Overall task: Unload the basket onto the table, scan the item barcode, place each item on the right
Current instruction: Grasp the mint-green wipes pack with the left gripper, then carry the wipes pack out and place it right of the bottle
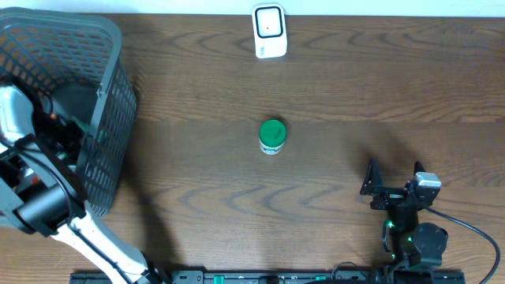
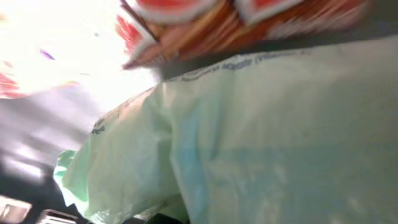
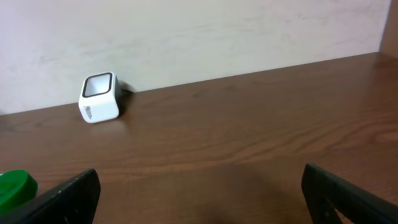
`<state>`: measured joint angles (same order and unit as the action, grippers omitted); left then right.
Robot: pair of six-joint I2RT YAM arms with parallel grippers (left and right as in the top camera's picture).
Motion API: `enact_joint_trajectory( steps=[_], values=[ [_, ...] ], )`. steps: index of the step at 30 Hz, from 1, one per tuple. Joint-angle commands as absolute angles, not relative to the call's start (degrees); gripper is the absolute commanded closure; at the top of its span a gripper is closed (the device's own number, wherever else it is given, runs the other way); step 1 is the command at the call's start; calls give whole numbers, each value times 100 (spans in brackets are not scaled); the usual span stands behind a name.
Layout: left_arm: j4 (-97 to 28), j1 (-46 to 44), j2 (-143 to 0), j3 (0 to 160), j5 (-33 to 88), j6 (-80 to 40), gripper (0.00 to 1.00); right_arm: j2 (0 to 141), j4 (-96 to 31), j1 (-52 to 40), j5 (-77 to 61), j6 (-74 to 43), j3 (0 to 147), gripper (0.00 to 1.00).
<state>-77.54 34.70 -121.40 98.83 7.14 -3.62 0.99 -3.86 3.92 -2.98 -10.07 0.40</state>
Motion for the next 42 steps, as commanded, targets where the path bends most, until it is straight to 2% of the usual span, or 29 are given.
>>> enact_joint_trajectory(
  steps=[1, 7, 16, 23, 26, 32, 36, 42],
  values=[
    [-7747, 3474, -11421, 10162, 683, -438, 93, 75, -408, 360, -287, -1066, 32, 1],
    [-7435, 3474, -10374, 10173, 1179, -521, 93, 75, -408, 360, -290, -1066, 32, 1],
    [-6683, 3127, -8248, 10171, 3929, -650, 93, 75, -408, 360, -290, -1066, 32, 1],
    [-6582, 707, -7559, 10082, 3981, -552, 92, 75, -408, 360, -290, -1066, 32, 1],
    [-6263, -478, -7719, 9828, 3769, -539, 93, 75, -408, 360, -290, -1066, 32, 1],
    [-5474, -2462, -8722, 9395, 2561, -757, 93, 75, -408, 360, -290, -1066, 32, 1],
    [-4866, -3367, -9754, 9397, 2263, -757, 92, 75, -408, 360, -287, -1066, 32, 1],
    [-4032, -4073, -10962, 9397, 1817, -757, 93, 75, -408, 360, -290, -1066, 32, 1]
  ],
)
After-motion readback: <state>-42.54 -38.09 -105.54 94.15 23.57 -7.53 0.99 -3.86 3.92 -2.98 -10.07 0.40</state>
